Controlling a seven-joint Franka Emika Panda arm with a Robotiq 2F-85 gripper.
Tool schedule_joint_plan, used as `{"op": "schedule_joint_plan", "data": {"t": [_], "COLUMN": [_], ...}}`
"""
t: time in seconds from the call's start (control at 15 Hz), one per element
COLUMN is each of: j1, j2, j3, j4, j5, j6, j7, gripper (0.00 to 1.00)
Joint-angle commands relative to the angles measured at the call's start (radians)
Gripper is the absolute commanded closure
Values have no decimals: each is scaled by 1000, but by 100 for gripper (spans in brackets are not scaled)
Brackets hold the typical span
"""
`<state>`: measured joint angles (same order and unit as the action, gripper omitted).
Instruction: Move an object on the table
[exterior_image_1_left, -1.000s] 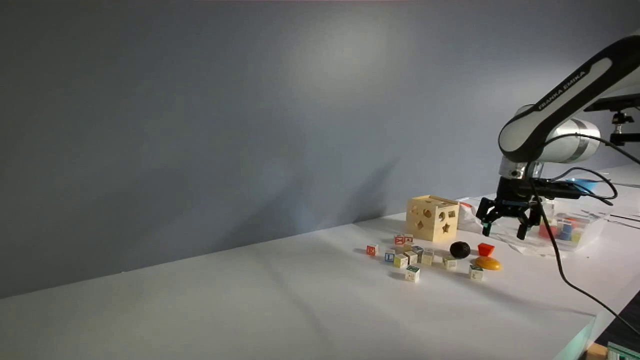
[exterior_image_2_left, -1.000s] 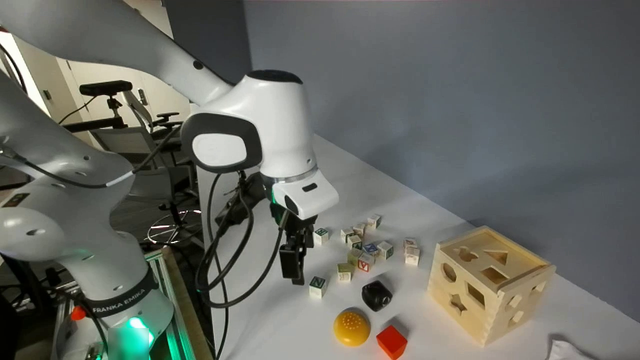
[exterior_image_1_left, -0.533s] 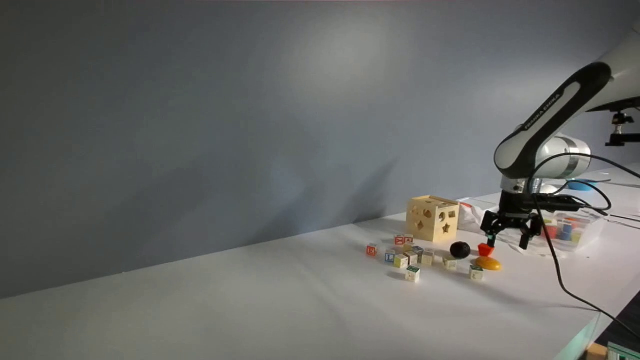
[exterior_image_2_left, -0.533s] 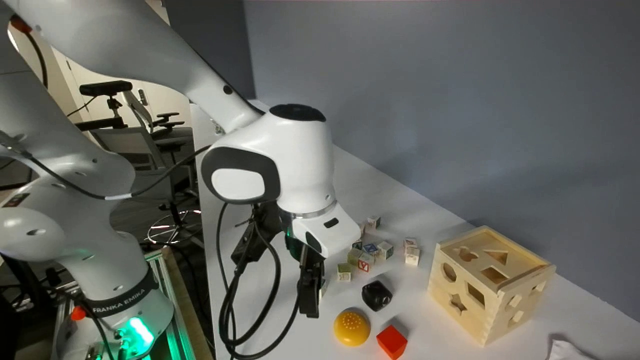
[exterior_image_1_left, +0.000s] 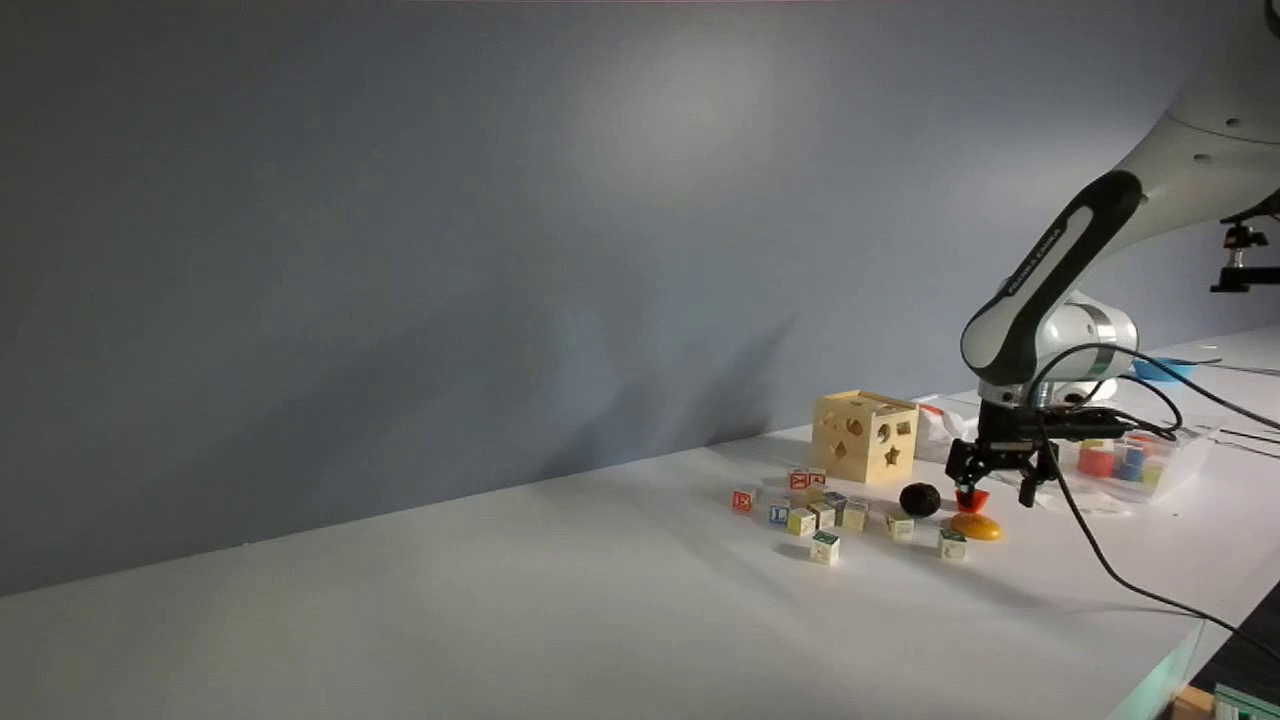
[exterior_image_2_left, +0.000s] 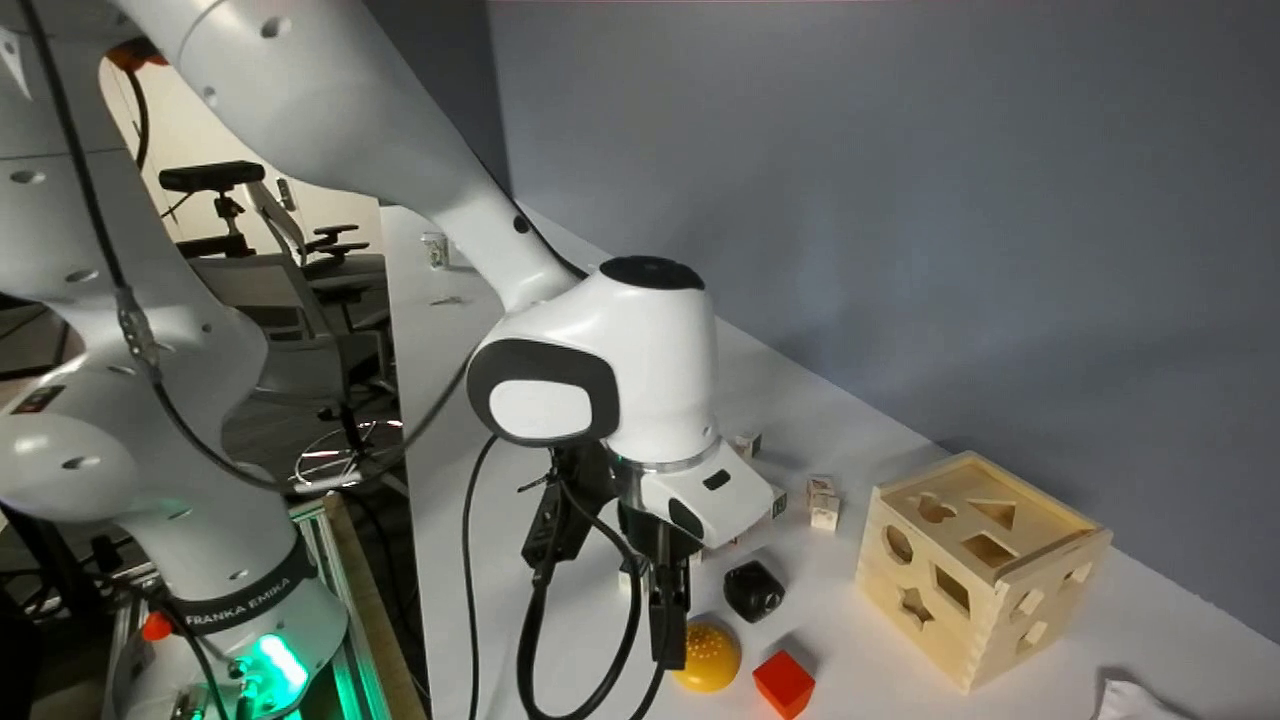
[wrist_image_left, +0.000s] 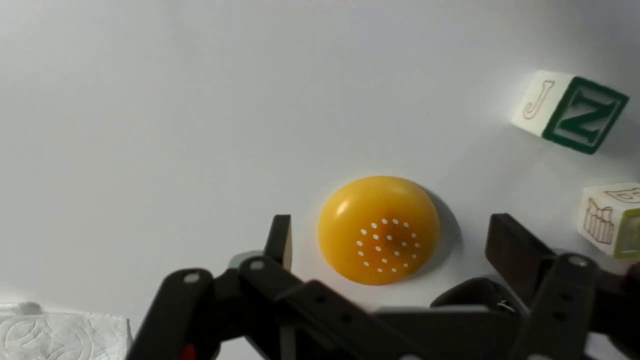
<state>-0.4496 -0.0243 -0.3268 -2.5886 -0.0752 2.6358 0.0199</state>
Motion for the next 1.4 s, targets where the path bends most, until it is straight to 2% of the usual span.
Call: {"op": "schedule_joint_plan", "data": {"t": [0.0,0.87,1.0,1.13,1.2,1.27,1.33], "j1": [27,43,46,44,43,41,40], "j2": [80,202,207,209,209,206,196], "j3": [-22,-7,-5,-3,-2,-2,-3], "j4": [45,97,100,99,99,98,95], "j5": [3,69,75,89,95,104,111], "j6": [32,95,90,88,83,84,80], "j7": [-29,-49,-51,-59,-63,-69,-71], "gripper": [0,0,13,38,38,45,46]}}
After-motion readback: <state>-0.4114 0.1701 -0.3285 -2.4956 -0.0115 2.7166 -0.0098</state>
